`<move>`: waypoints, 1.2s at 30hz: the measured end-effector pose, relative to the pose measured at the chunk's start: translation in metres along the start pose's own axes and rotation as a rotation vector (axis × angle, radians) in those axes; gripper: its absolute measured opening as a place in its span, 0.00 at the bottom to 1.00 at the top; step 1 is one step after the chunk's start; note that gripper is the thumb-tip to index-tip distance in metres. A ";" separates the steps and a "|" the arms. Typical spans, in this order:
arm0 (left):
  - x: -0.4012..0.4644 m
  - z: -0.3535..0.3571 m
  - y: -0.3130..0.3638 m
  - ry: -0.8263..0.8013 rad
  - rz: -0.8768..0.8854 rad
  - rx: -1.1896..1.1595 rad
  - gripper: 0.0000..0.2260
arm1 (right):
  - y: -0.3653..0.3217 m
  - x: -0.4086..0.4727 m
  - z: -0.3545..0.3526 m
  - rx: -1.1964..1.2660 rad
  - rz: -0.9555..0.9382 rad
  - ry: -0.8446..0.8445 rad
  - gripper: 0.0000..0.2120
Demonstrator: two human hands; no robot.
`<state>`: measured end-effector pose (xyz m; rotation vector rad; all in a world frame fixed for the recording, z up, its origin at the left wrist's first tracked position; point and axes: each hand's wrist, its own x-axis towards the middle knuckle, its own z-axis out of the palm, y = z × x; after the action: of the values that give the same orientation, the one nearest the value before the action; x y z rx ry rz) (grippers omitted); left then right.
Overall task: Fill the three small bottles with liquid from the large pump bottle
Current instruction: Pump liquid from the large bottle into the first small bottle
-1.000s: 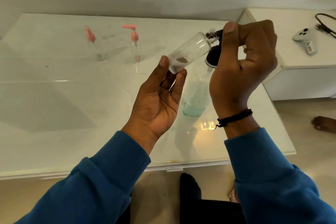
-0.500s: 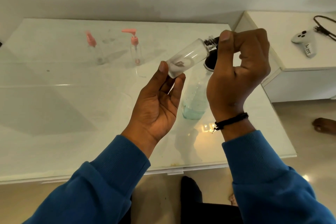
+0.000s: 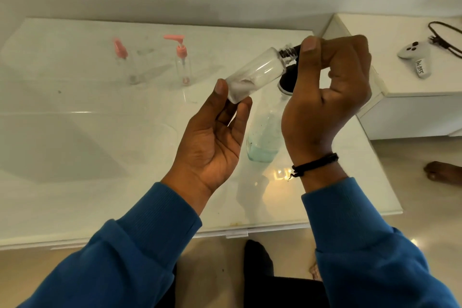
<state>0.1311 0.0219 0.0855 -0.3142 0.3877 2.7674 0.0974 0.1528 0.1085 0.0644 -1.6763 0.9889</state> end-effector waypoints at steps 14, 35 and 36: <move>-0.001 -0.005 0.001 -0.012 -0.014 -0.026 0.33 | 0.000 -0.004 0.000 0.017 0.012 -0.015 0.13; -0.002 -0.001 -0.001 0.012 -0.010 -0.014 0.29 | -0.001 -0.003 0.001 0.019 -0.007 0.002 0.13; -0.002 -0.001 -0.001 0.013 -0.008 -0.011 0.28 | -0.001 -0.001 0.001 0.016 -0.014 0.001 0.13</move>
<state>0.1331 0.0218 0.0852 -0.3361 0.3745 2.7620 0.0971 0.1511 0.1084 0.0858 -1.6649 0.9914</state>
